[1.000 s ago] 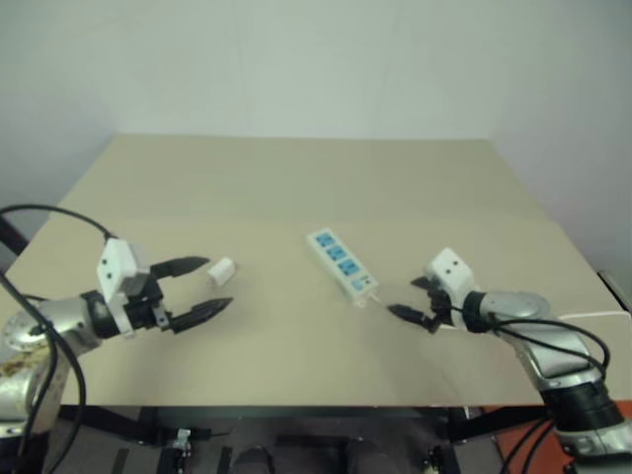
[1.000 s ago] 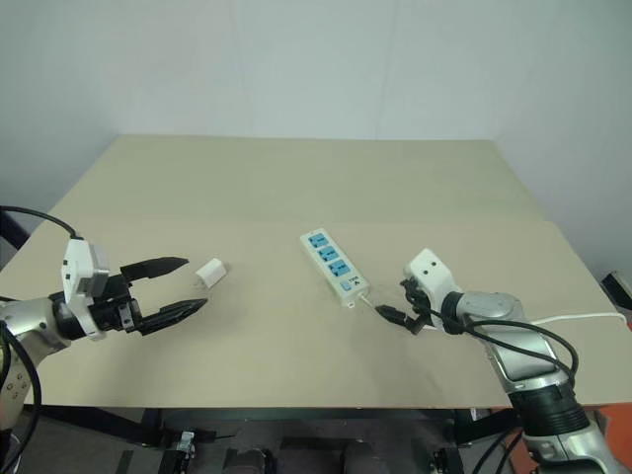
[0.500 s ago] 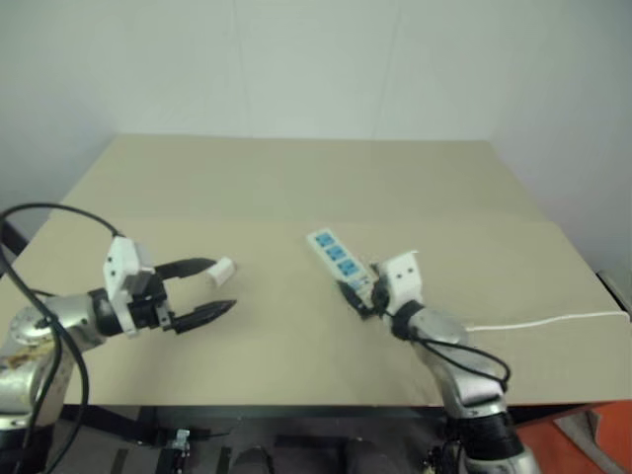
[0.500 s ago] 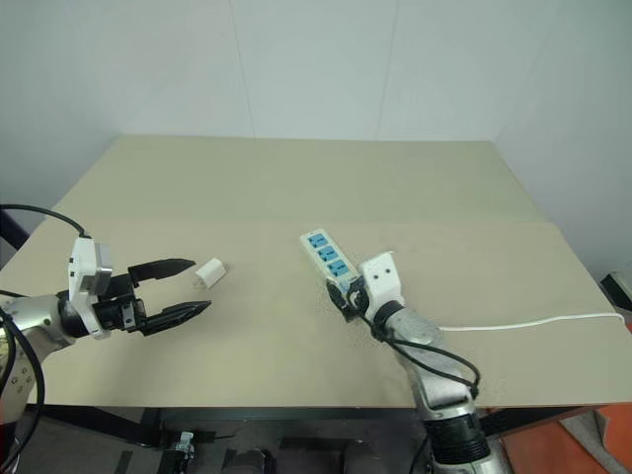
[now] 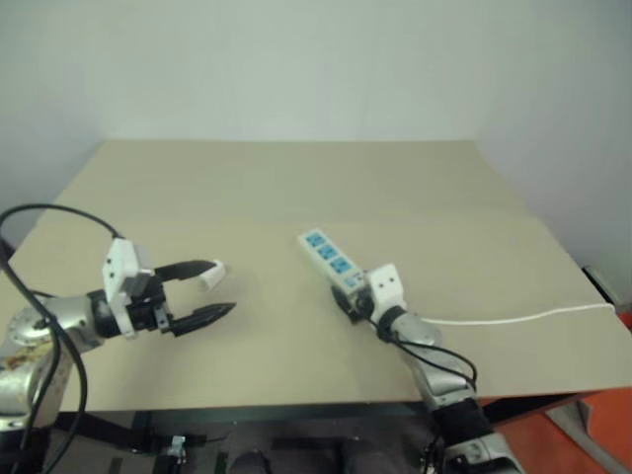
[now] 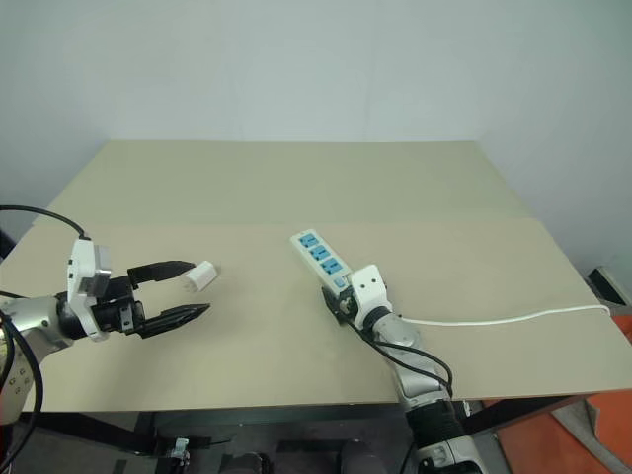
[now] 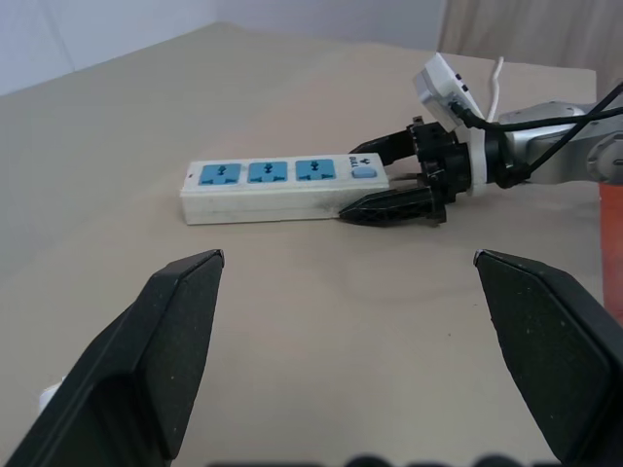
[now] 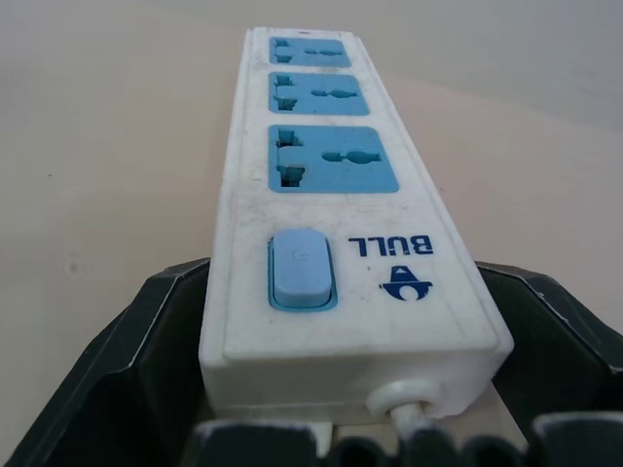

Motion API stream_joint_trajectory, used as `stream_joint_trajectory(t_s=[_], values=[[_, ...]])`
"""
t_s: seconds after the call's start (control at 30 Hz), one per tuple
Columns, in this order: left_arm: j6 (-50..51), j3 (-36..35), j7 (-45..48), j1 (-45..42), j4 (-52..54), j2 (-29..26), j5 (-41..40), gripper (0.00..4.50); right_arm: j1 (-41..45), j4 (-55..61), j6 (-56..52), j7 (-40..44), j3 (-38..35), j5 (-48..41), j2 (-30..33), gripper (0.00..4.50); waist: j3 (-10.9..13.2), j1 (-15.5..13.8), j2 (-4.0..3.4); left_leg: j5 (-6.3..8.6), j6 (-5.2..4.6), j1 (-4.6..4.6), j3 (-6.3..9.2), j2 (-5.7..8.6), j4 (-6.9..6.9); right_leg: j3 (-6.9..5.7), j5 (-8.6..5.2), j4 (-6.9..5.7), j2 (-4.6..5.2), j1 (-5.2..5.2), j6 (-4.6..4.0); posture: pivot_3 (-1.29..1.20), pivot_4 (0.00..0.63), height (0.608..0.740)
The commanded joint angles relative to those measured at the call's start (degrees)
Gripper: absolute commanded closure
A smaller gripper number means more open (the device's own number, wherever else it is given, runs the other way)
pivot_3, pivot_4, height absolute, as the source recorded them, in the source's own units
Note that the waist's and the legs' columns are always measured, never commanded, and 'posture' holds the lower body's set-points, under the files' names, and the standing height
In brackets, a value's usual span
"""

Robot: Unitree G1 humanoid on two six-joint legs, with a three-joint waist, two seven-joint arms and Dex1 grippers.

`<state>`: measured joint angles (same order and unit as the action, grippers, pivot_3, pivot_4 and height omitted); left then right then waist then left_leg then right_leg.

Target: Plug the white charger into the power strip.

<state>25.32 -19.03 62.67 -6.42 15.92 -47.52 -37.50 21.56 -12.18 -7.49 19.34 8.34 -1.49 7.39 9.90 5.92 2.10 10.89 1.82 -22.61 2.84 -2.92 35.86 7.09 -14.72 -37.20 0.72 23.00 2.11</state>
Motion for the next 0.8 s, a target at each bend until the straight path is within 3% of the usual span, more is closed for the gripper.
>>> stream_joint_trajectory(t_s=[0.03,0.13,0.27,0.4,0.53,0.7,0.8], values=[[-0.4,-0.9,0.4,-0.4,1.0,-0.7,-0.8,0.0,2.1,-5.9,0.9,2.6,0.9,-0.4,-1.0,0.39,0.0,0.7,0.01,0.0,0.0,0.1,0.0,-0.03,-0.01,0.01,0.03,0.0,-0.04,-0.07,-0.01,0.0,0.15,0.74],[-0.3,-1.0,0.4,-0.3,1.2,-0.8,-0.9,0.0,3.4,-8.0,0.2,3.5,0.4,-0.2,-0.3,1.09,0.0,1.4,0.02,0.0,0.0,0.57,0.04,-0.08,-0.06,0.03,-0.01,0.02,-0.13,-0.54,-0.06,0.0,0.15,0.74],[0.0,-1.5,0.1,0.2,2.1,-1.0,-1.1,0.0,4.3,-7.7,1.8,5.2,-1.2,-0.8,1.7,1.08,0.0,1.4,0.01,0.01,0.0,0.68,0.03,-0.08,-0.07,0.07,-0.03,0.02,-0.14,-0.63,-0.09,0.0,0.15,0.74],[0.0,-1.4,0.4,-0.2,1.4,-1.4,-1.3,0.0,4.5,-2.9,7.4,20.8,-4.7,-11.3,5.6,1.08,0.1,0.8,-0.06,0.01,0.0,0.37,0.04,-0.06,-0.07,0.07,-0.04,0.07,-0.13,-0.4,-0.05,0.0,0.15,0.74],[-0.6,-0.6,1.5,-1.6,-0.3,-2.1,-1.0,0.0,4.8,-1.1,8.2,39.5,-3.1,-17.4,12.1,1.08,0.1,0.2,-0.11,0.01,0.0,-0.26,0.04,-0.03,-0.06,0.04,-0.06,0.08,-0.09,0.17,-0.01,0.0,0.15,0.74],[-2.0,0.3,4.1,-3.4,-3.5,-2.9,0.0,0.0,6.5,-6.4,14.0,53.4,0.1,-16.8,14.7,1.08,0.1,0.0,-0.11,0.05,-0.07,-0.28,0.04,-0.05,-0.12,0.0,-0.09,0.09,-0.1,0.22,-0.03,0.0,0.15,0.74],[-3.0,0.3,5.5,-3.8,-5.1,-3.5,0.6,0.0,8.6,-12.9,18.2,56.8,1.5,-14.4,13.9,1.08,0.1,0.1,-0.12,0.05,-0.07,-0.24,0.03,-0.04,-0.11,0.01,-0.09,0.08,-0.11,0.21,-0.02,0.0,0.15,0.74]])
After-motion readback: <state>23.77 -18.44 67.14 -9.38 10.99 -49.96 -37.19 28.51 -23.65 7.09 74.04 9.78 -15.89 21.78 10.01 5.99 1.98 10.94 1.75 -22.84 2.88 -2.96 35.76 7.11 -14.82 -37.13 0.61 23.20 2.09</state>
